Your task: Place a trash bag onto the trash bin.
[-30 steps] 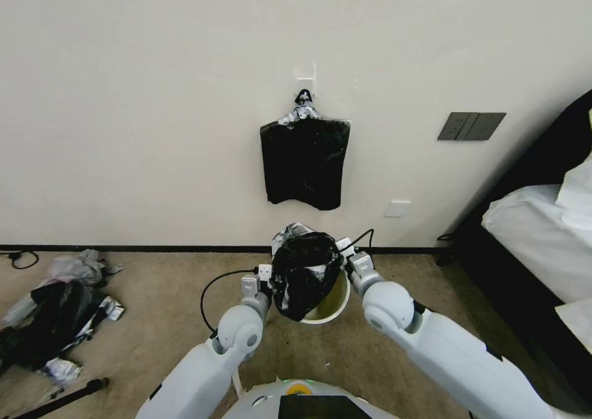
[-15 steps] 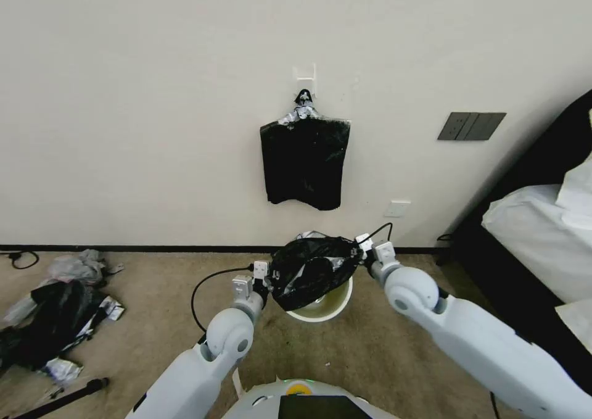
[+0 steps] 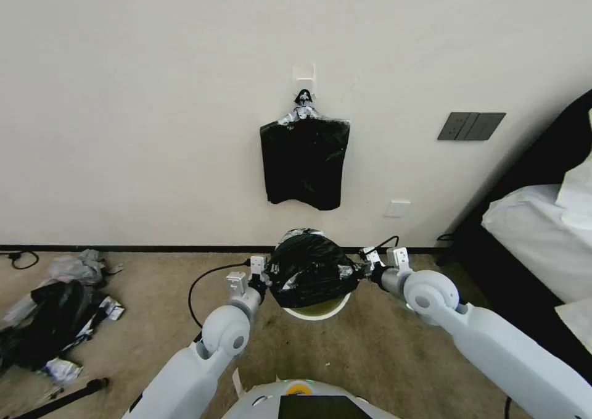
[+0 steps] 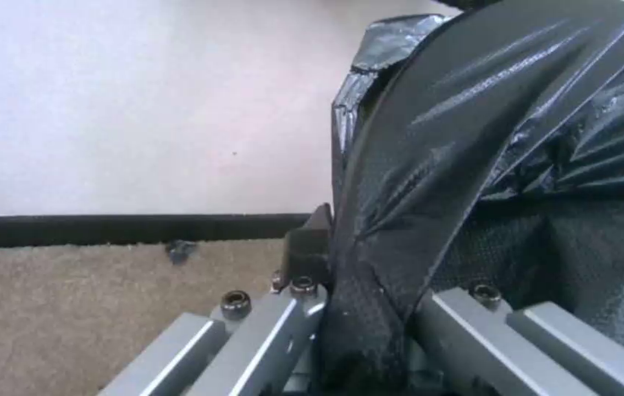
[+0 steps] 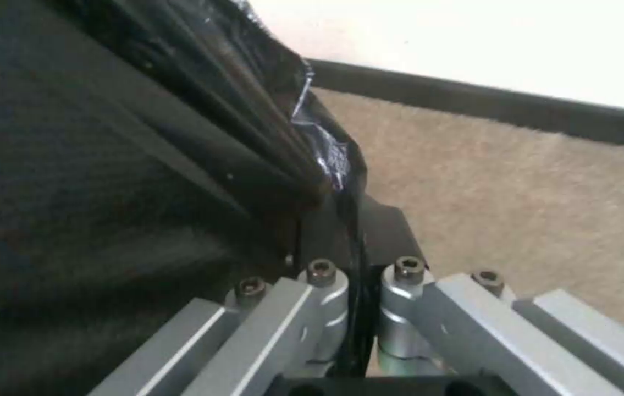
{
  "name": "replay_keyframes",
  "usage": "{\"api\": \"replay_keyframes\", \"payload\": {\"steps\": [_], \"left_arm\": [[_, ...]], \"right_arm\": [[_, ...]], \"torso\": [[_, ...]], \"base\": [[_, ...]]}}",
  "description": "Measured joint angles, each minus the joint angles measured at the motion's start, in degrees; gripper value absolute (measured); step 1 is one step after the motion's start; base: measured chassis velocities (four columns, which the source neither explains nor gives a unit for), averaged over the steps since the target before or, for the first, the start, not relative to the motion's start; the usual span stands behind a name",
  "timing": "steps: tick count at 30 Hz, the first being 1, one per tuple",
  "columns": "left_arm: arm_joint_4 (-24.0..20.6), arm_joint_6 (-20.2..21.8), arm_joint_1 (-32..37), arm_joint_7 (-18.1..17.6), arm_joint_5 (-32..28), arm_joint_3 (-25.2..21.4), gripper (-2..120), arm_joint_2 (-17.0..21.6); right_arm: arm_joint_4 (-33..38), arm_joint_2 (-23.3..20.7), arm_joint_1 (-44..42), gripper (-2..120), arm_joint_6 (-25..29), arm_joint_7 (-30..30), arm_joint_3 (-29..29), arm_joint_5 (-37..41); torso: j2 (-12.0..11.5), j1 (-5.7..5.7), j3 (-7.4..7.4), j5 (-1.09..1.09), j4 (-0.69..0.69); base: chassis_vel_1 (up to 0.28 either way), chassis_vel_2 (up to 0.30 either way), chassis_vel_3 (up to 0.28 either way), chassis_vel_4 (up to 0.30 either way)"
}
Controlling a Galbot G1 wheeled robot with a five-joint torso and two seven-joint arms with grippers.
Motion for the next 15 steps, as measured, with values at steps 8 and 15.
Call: {"api": "replay_keyframes", "payload": {"steps": [8,15], "left_arm": [[-0.1,-0.2,0.4,-0.2,-1.9,-1.7,1,0.0],[-0.5,0.4,0.6,-1.3,-2.8,-2.3,1,0.3]], "right_arm": [[-1.0,0.3,-1.8,0,-0.1,-3.6,0.9,0.6],[0.7,2.3,-3.2,17,1.7,-3.9,1.9,1.1]], "torso": [[0.0,0.00,0.00,-0.01,-0.01],[0.0,0.00,0.00,-0.01,-0.01]], "base": [[0.000,0.000,0.000,0.000],[0.000,0.000,0.000,0.000]]}}
